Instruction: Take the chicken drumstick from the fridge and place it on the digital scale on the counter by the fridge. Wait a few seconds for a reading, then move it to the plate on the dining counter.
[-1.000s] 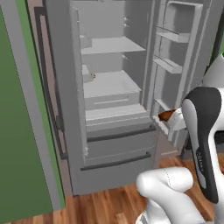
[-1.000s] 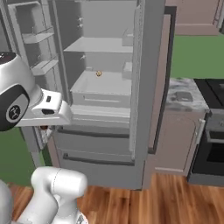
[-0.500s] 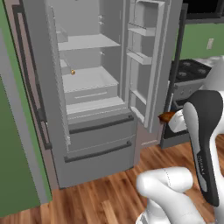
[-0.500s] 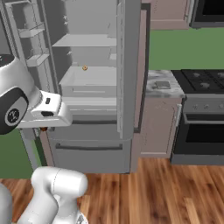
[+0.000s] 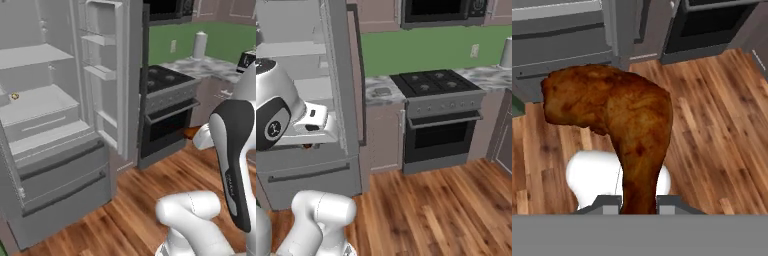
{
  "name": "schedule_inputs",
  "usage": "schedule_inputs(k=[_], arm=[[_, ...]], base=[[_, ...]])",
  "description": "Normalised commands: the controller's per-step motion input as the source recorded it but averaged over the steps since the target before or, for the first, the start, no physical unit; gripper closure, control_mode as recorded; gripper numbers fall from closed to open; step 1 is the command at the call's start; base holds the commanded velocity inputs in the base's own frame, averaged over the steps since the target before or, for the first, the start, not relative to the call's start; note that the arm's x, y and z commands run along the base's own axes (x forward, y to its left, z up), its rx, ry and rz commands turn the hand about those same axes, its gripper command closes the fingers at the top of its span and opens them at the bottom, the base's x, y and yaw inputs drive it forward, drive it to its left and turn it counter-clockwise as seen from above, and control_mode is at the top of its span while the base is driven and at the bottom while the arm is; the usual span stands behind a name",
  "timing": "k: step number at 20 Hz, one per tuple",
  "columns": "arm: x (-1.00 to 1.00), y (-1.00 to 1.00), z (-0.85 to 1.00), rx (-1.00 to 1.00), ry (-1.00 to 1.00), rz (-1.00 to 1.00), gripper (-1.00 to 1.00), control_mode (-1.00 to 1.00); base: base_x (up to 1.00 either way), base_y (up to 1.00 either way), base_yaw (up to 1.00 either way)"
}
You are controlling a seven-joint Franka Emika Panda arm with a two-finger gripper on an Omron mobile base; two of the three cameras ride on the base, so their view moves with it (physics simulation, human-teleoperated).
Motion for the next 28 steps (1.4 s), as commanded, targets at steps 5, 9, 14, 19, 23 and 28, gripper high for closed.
schedule_inputs(k=[5, 9, 14, 19, 23, 28], arm=[[0.00, 0.00, 0.00, 0.00, 0.00, 0.00, 1.00, 1.00], [0.00, 0.00, 0.00, 0.00, 0.00, 0.00, 1.00, 1.00], [0.00, 0.00, 0.00, 0.00, 0.00, 0.00, 1.00, 1.00], [0.00, 0.00, 0.00, 0.00, 0.00, 0.00, 1.00, 1.00], [0.00, 0.00, 0.00, 0.00, 0.00, 0.00, 1.00, 1.00], [0.00, 0.00, 0.00, 0.00, 0.00, 0.00, 1.00, 1.00]], base=[[0.00, -0.64, -0.53], [0.54, -0.90, -0.22], [0.89, -0.97, 0.24], [0.97, -0.78, 0.50], [1.00, -0.38, 0.68], [1.00, -0.36, 0.70]])
